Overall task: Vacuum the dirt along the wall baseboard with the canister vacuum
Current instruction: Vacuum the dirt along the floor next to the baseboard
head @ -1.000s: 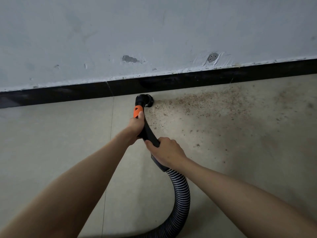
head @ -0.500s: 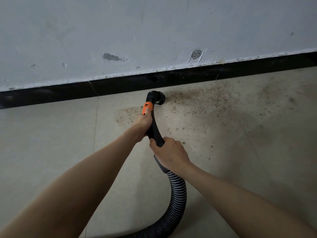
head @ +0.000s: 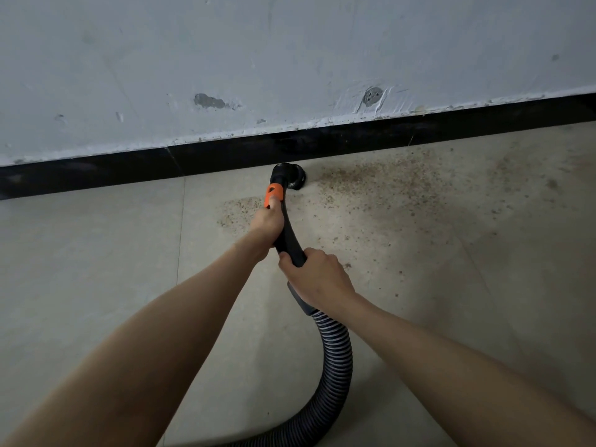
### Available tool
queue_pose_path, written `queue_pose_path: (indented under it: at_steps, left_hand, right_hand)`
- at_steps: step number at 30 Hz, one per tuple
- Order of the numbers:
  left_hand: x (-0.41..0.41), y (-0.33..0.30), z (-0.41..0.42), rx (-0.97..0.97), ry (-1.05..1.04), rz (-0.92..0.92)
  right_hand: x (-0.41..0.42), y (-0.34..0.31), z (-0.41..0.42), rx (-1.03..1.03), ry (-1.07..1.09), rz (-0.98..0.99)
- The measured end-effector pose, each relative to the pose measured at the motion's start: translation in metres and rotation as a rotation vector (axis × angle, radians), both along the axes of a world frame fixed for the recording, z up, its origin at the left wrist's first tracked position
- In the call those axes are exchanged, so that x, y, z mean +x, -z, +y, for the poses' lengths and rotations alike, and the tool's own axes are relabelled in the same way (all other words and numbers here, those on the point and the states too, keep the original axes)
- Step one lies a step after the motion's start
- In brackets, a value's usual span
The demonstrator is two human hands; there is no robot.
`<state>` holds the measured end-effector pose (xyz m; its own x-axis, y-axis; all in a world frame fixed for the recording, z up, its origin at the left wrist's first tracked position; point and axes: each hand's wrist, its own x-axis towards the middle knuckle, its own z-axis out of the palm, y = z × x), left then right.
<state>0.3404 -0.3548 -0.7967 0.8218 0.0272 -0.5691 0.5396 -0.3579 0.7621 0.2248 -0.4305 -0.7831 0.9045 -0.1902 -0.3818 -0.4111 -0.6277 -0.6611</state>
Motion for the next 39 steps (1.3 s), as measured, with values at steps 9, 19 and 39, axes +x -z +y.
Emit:
queue_pose_path:
  at_steps: [9, 19, 39]
  left_hand:
    - [-0.005, -0.002, 0.053, -0.031, -0.132, 0.022]
    - [-0.008, -0.003, 0.119, -0.051, -0.256, -0.051]
    - [-0.040, 0.005, 0.120, -0.124, -0.201, 0.002]
  right_hand:
    - [0.008, -0.002, 0.033, -0.015, -0.149, 0.018]
    - [0.019, -0.006, 0.084, -0.016, -0.241, -0.027]
    - [-0.012, 0.005, 0.078, -0.005, -0.235, 0.014]
